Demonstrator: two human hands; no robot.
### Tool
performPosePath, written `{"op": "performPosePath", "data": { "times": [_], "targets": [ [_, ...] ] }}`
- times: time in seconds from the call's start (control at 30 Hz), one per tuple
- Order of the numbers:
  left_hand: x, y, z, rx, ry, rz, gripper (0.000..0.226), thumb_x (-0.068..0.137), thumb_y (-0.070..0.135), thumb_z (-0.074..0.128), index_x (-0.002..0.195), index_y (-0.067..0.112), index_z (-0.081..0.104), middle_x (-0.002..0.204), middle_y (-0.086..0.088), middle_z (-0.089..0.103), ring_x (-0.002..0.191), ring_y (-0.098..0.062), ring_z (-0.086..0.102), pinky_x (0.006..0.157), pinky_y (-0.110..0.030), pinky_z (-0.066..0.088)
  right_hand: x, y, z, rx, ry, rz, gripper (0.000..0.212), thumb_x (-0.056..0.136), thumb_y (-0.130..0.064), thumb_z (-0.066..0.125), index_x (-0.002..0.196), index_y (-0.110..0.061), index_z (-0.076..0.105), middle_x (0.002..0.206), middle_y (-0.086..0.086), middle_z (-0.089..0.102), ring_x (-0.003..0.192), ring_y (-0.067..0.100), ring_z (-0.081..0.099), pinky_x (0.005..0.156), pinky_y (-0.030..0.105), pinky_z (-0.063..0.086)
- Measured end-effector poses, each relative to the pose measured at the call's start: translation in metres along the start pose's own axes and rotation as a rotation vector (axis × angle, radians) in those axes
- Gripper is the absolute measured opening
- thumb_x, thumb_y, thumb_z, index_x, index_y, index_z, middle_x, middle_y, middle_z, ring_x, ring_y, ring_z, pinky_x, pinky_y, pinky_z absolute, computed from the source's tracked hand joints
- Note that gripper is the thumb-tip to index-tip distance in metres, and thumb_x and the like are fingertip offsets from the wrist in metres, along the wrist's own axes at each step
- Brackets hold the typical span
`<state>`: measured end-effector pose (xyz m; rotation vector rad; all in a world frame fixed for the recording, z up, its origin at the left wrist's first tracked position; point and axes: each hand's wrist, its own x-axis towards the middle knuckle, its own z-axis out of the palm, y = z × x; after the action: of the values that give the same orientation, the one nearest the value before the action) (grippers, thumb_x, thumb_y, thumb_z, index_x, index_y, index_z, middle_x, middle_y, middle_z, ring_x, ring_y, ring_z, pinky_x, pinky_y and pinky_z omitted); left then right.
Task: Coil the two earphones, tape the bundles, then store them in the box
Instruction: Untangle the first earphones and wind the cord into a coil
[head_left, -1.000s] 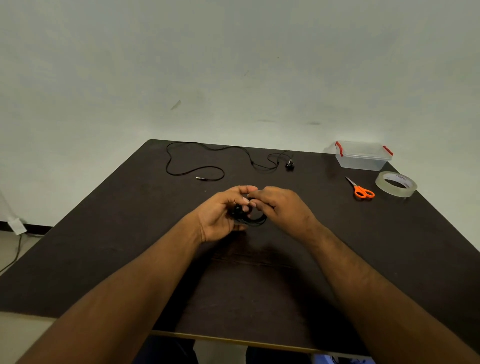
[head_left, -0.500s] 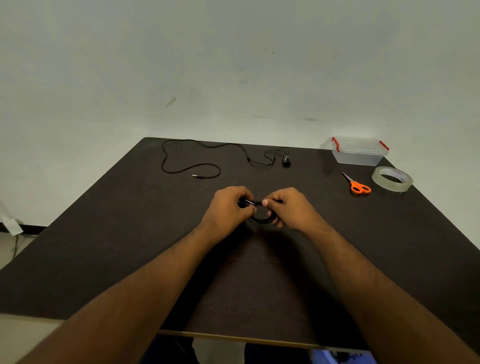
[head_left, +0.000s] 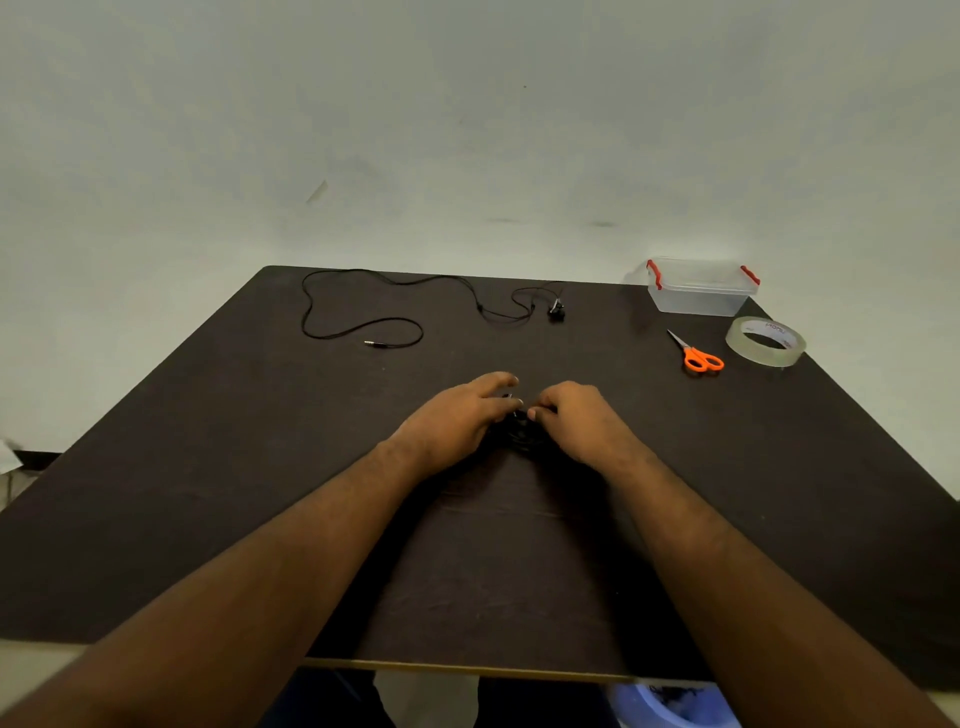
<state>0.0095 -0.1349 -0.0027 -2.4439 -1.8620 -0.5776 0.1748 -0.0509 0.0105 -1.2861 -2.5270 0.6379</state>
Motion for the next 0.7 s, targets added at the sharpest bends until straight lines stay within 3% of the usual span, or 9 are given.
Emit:
{"op": "performPosePath", "data": {
  "times": [0.07, 0.2, 0.4, 0.53, 0.7],
  "targets": [
    [-0.001, 0.0, 0.003, -0.015, 0.04, 0.003, 0.04, 0.094, 0.003, 0.05, 0.132, 0.011, 0.057, 0.151, -0.012, 0.037, 0.128, -0.027, 0.05, 0.101, -0.035, 0.045, -0.001, 0.0, 0.002, -0.085, 0.034, -0.081, 0.021, 0.096, -0.024, 0.054, 0.096, -0.011, 0.071, 0.088, 0.003, 0.063, 0.081, 0.02, 0.062, 0.071, 0.033, 0.051],
    [-0.003, -0.003, 0.002, -0.043, 0.074, -0.004, 0.03, 0.095, 0.008, 0.054, 0.123, 0.01, 0.065, 0.14, -0.012, 0.05, 0.121, -0.026, 0.055, 0.095, -0.034, 0.048, -0.004, 0.009, 0.009, -0.239, 0.099, -0.22, 0.025, 0.098, -0.029, 0.049, 0.096, -0.015, 0.07, 0.09, -0.001, 0.048, 0.089, 0.019, 0.053, 0.071, 0.03, 0.044],
    [0.0, -0.009, -0.008, 0.153, -0.079, 0.201, 0.032, 0.094, 0.012, 0.052, 0.124, 0.013, 0.064, 0.15, -0.01, 0.039, 0.111, -0.028, 0.06, 0.084, -0.036, 0.053, -0.009, 0.016, 0.014, -0.25, 0.154, -0.299, 0.029, 0.099, -0.027, 0.049, 0.123, -0.021, 0.064, 0.1, 0.004, 0.059, 0.093, 0.021, 0.052, 0.08, 0.033, 0.045],
    [0.003, -0.012, -0.005, 0.156, -0.086, 0.161, 0.035, 0.099, 0.023, 0.045, 0.131, 0.017, 0.058, 0.15, -0.007, 0.036, 0.115, -0.023, 0.057, 0.089, -0.034, 0.05, -0.008, 0.016, 0.014, -0.222, 0.146, -0.306, 0.027, 0.098, -0.026, 0.05, 0.118, -0.019, 0.068, 0.099, 0.004, 0.058, 0.092, 0.02, 0.052, 0.08, 0.031, 0.044],
    [0.0, -0.015, 0.001, -0.017, 0.004, 0.043, 0.032, 0.095, 0.027, 0.058, 0.124, 0.016, 0.064, 0.142, -0.009, 0.046, 0.114, -0.022, 0.057, 0.09, -0.023, 0.039, -0.004, 0.02, 0.013, -0.169, 0.11, -0.328, 0.026, 0.098, -0.023, 0.051, 0.116, -0.019, 0.07, 0.096, 0.002, 0.058, 0.094, 0.021, 0.055, 0.082, 0.031, 0.043]
  ]
}}
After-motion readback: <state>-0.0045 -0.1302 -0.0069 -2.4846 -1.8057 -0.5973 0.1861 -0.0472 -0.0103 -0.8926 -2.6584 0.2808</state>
